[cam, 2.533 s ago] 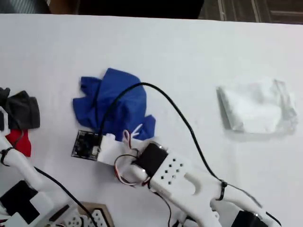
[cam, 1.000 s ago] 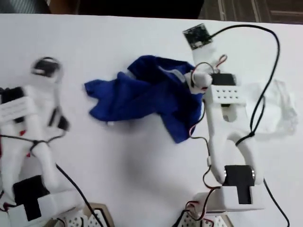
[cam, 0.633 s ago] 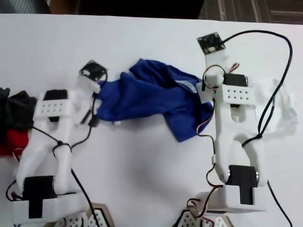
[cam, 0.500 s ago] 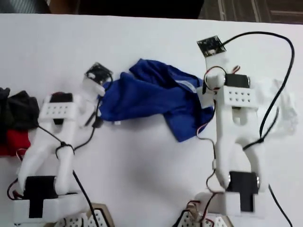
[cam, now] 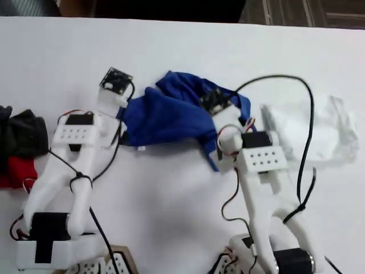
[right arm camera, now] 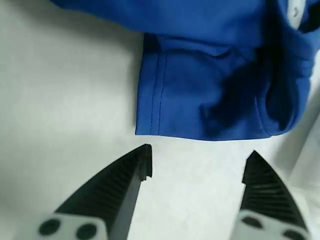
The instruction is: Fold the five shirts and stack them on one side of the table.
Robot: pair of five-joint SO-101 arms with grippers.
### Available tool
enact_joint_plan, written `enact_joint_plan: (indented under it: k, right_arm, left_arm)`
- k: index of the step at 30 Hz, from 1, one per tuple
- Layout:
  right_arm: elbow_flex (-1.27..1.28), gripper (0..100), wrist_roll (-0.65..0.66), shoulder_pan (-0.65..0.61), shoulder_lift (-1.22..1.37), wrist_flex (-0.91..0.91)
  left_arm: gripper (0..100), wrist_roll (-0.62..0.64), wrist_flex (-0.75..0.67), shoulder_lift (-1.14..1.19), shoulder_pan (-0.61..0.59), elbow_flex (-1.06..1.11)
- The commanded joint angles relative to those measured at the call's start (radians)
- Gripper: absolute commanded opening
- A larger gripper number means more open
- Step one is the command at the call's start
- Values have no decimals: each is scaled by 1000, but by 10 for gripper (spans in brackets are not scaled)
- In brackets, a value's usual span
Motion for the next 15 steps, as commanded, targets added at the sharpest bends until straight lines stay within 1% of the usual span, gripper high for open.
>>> enact_joint_plan:
  k: [1, 5, 7, 10, 15]
  right_arm:
    - [63, 293, 11, -54, -42, -64]
    - [95, 293, 11, -180, -48, -73]
    - [94, 293, 6, -217, -42, -87]
    - [95, 293, 9, -208, -41, -110]
    - [106, 292, 6, -136, -41, -104]
  left_arm:
    - [264, 9, -17, -41, -14, 1]
    - [264, 9, -31, -41, -68, 1]
    - [264, 9, -28, -41, -98, 1]
    - [264, 9, -21, -41, -147, 1]
    - [264, 9, -21, -41, -218, 1]
